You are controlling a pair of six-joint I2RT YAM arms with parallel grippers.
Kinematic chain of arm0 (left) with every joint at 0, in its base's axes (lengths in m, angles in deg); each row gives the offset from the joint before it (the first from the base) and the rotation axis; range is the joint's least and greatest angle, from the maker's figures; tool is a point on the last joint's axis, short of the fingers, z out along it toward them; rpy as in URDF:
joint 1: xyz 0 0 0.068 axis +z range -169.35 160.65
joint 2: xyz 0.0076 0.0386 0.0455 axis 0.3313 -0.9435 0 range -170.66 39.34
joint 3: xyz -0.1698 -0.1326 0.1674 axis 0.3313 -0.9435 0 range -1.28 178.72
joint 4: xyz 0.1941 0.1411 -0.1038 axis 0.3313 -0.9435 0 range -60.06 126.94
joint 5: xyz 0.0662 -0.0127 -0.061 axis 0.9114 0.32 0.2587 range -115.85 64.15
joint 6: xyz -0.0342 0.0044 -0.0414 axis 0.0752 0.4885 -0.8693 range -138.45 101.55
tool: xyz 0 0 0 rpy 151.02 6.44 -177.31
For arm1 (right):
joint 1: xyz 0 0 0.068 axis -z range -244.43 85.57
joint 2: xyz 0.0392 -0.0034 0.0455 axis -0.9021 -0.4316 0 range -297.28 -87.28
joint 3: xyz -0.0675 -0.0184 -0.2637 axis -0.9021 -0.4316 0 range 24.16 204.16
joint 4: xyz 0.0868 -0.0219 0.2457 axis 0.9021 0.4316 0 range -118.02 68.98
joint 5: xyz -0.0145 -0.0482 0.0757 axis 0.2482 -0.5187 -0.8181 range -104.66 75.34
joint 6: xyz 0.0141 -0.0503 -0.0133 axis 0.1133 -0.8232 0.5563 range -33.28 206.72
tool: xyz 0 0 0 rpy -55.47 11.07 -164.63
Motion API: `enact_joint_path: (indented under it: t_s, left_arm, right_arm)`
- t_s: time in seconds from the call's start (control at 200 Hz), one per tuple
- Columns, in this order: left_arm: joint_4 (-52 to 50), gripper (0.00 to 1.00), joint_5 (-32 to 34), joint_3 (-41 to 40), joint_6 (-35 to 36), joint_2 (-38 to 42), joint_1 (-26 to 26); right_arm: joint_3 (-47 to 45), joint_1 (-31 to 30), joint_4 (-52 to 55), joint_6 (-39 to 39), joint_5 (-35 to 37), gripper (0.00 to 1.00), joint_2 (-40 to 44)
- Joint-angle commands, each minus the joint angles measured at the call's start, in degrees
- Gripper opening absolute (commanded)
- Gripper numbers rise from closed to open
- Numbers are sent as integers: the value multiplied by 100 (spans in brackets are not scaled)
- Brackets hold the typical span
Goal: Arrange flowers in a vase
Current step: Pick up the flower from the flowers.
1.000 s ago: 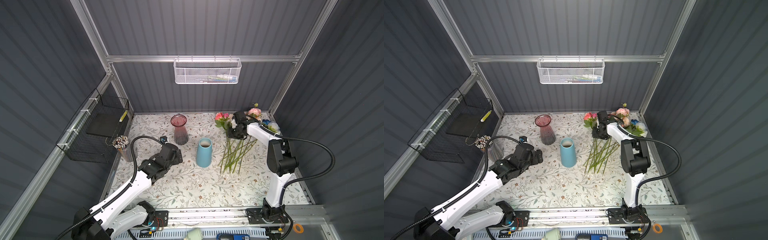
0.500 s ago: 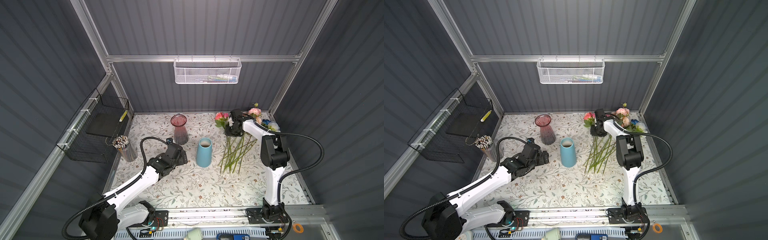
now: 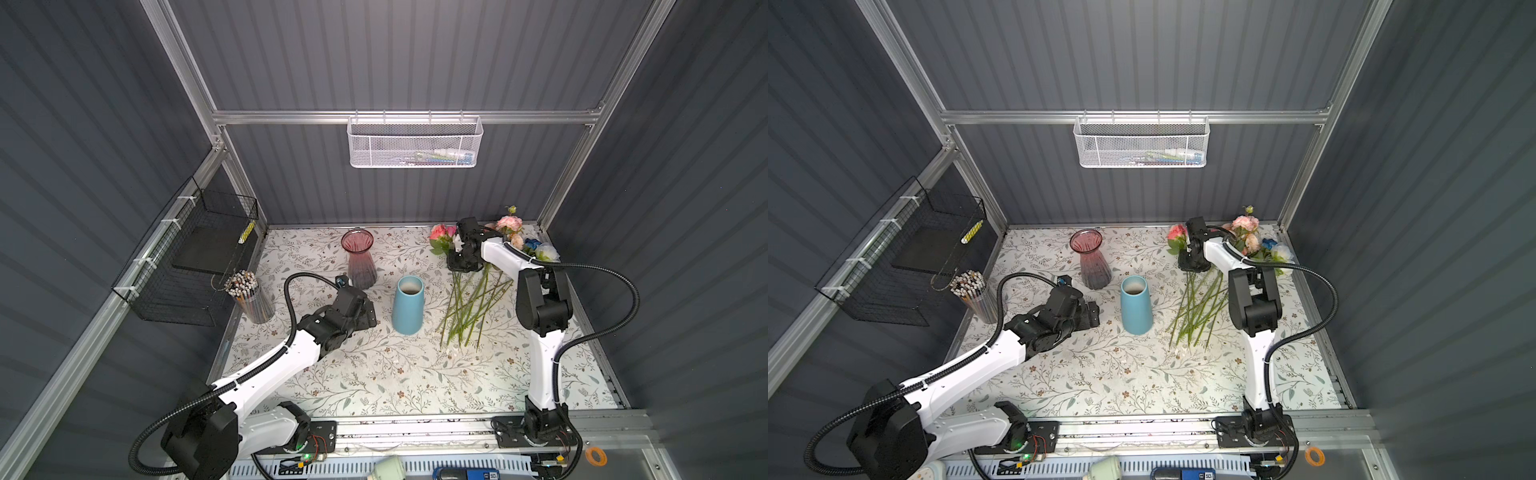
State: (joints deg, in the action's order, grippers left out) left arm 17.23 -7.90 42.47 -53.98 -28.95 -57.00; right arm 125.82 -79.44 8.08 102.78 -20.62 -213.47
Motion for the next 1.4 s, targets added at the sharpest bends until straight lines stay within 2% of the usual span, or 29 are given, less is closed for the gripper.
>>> enact_joint_path:
  t_s: [0.0,0.395,0.62,0.805,1.131,1.396]
  left_arm:
    - [-86,92,28,206,237,-118,47]
    - [-131,91,-39,306,265,-220,47]
    - [-147,91,-78,362,284,-282,48]
    - [-248,91,-72,480,342,-279,56]
    - [-306,91,-94,632,390,-207,56]
    - [-379,91,-32,751,482,-135,56]
  right_arm:
    - [174,-46,166,-12,38,21,-179]
    - [130,-46,209,-22,158,27,-246]
    - [103,-46,159,2,104,14,-213]
    - [-308,-55,-205,177,-148,8,458]
    - [-1196,-55,-783,407,-499,6,1809]
    - [-2430,-122,-1678,603,-657,5,3252]
